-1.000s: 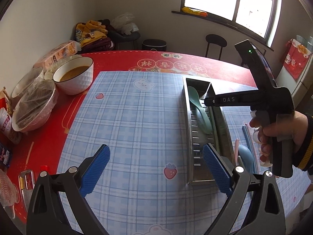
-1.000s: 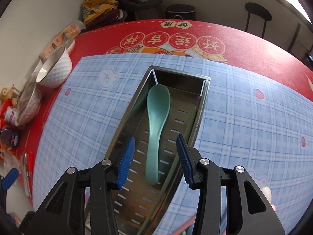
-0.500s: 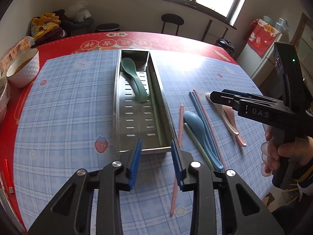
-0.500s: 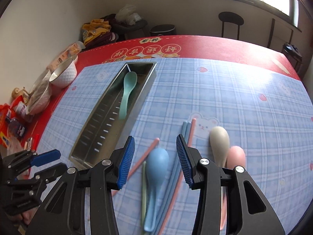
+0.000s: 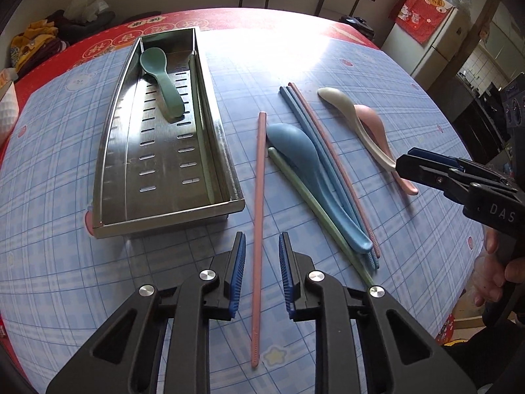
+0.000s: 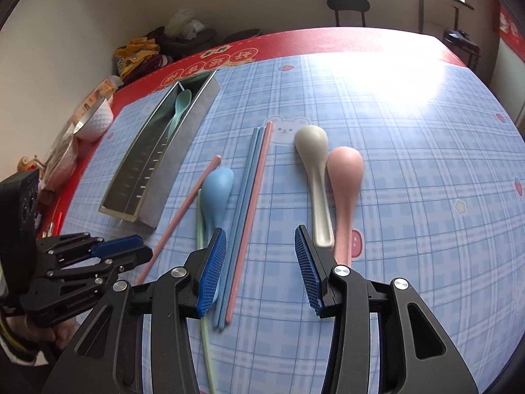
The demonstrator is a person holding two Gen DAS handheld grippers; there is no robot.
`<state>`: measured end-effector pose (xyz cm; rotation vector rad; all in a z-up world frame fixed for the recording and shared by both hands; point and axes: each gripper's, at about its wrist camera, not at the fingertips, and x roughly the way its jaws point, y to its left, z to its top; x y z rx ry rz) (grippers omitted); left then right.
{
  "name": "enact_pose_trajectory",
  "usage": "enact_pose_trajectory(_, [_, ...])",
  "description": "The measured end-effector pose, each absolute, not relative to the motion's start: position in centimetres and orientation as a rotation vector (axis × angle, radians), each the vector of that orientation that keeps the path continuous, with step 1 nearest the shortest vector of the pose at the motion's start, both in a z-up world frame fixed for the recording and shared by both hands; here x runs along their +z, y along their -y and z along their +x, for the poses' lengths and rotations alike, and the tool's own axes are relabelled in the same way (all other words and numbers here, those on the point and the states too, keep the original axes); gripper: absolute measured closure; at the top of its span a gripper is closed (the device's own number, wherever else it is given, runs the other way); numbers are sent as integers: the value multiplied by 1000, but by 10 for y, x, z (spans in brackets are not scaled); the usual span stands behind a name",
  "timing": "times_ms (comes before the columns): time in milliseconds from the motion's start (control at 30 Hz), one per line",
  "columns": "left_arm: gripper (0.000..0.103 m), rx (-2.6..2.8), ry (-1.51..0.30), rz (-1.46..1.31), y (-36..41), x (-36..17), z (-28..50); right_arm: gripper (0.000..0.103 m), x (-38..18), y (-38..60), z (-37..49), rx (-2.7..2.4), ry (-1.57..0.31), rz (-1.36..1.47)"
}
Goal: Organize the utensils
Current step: 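Lower the left tool and grasp a pink chopstick, then grasp the pink spoon with the right tool while the left tool holds the pink chopstick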
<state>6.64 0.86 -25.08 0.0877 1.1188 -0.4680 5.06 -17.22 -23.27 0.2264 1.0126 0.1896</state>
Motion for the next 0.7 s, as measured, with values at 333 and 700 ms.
enact_pose_trajectory(333, [98, -422, -1124, 139, -5, -264, 67, 60, -233, 186, 46, 172, -1011, 253])
enact_pose_trajectory(700, [97, -428, -1283, 60, -37, -262, 32, 60, -242, 184, 46, 185, -1034, 284])
